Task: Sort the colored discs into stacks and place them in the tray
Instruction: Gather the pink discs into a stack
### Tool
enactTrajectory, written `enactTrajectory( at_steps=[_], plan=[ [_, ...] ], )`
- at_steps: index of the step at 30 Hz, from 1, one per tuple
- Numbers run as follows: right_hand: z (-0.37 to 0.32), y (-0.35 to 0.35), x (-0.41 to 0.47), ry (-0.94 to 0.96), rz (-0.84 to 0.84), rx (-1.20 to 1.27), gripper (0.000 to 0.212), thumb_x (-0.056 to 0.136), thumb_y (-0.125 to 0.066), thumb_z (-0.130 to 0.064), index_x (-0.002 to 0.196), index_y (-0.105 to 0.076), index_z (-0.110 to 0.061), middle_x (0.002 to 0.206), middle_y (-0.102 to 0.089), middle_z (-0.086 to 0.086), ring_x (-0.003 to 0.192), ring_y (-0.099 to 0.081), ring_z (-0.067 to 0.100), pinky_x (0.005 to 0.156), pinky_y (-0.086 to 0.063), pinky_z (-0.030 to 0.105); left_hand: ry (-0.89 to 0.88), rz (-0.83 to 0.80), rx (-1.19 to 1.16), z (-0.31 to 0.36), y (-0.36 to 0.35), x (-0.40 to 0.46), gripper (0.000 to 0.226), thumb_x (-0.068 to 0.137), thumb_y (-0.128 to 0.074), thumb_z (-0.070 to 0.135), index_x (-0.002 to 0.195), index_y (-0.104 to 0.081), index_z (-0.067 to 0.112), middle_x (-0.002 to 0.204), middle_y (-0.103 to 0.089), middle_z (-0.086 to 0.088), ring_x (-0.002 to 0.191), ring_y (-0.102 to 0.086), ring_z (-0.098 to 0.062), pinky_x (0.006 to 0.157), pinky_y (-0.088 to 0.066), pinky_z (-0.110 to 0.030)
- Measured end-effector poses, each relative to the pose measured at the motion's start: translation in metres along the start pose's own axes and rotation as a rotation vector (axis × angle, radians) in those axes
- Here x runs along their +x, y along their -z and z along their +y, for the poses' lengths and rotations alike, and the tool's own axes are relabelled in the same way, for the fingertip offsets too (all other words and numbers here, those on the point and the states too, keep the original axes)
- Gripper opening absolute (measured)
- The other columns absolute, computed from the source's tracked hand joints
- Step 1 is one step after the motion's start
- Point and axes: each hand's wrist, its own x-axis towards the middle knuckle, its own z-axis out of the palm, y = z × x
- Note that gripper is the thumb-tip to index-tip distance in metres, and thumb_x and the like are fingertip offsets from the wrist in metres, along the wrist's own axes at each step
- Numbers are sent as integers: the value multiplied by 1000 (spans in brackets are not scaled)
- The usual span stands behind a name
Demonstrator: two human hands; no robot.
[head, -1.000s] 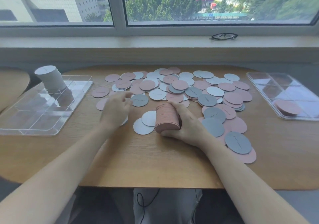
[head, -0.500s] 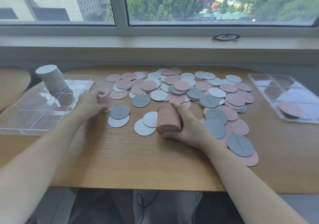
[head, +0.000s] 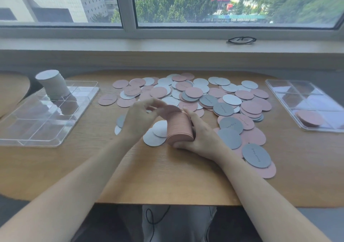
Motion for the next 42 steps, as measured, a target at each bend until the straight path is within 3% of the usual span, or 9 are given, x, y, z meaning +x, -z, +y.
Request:
enactTrajectory(
  at_steps=[4,8,12,15,19,23,27,32,42],
  plan=[
    [1,0,1,-10,11,-7,119,65,-88,-50,157,-15,-28,149,-39,-9,129,-45,8,106,-38,26,-19,-89,-54,-3,-21,-6,25,96,-63,16,96,-73,39,90,-72,23,82,-65,1,78,-48,-19],
    [-1,0,2,44,30,-29,108,66,-89,-46,151,-26,-21,144,-40,-9,128,-38,0,108,-35,24,27,-186,36,-14,-21,-12,28,103,-47,39,121,-69,35,111,-72,15,109,-62,-6,97,-46,-29],
    [-2,1,2,33,12,-47,111,67,-87,-50,154,-23,-22,150,-36,-9,135,-35,3,111,-32,24,11,-350,94,-16,-26,-26,73,95,-26,71,156,-29,30,159,-33,14,145,-31,-9,121,-23,-34],
    [-3,2,-1,31,12,-59,110,67,-86,-50,153,-24,-21,147,-37,-10,133,-34,1,109,-30,21,5,-414,50,-13,-31,-29,88,86,-16,84,158,-17,34,162,-16,24,147,-12,7,122,-15,-27],
    [-6,5,-4,23,14,-60,104,65,-88,-47,147,-29,-21,138,-40,-11,120,-36,-3,104,-33,22,19,-284,-6,-6,-28,-3,40,104,-40,46,134,-61,29,134,-59,19,123,-52,3,108,-38,-20],
    [-4,10,-7,2,-18,-43,104,64,-89,-50,145,-29,-27,137,-40,-15,119,-40,-2,97,-34,20,-77,-247,145,-12,-30,32,22,100,-57,13,114,-72,20,110,-71,11,91,-59,14,83,-42,-5],
    [-2,16,-8,-3,-18,-11,97,62,-89,-49,140,-32,-32,129,-44,-18,114,-44,-3,89,-36,15,-173,-311,373,-16,-43,60,24,93,-68,23,117,-71,23,120,-65,11,99,-57,-3,77,-37,-5],
    [0,15,-6,9,-19,0,95,62,-90,-47,137,-33,-32,130,-42,-22,115,-42,-7,90,-31,2,-147,-385,515,-16,-61,85,53,83,-75,39,131,-58,25,147,-48,8,130,-48,-16,101,-41,-34],
    [-1,12,-4,27,-17,7,95,63,-91,-45,138,-35,-30,131,-45,-17,117,-44,-3,93,-36,13,-84,-399,548,-17,-69,102,85,78,-77,49,149,-39,21,149,-46,-4,137,-41,-22,106,-34,-33]
  ],
)
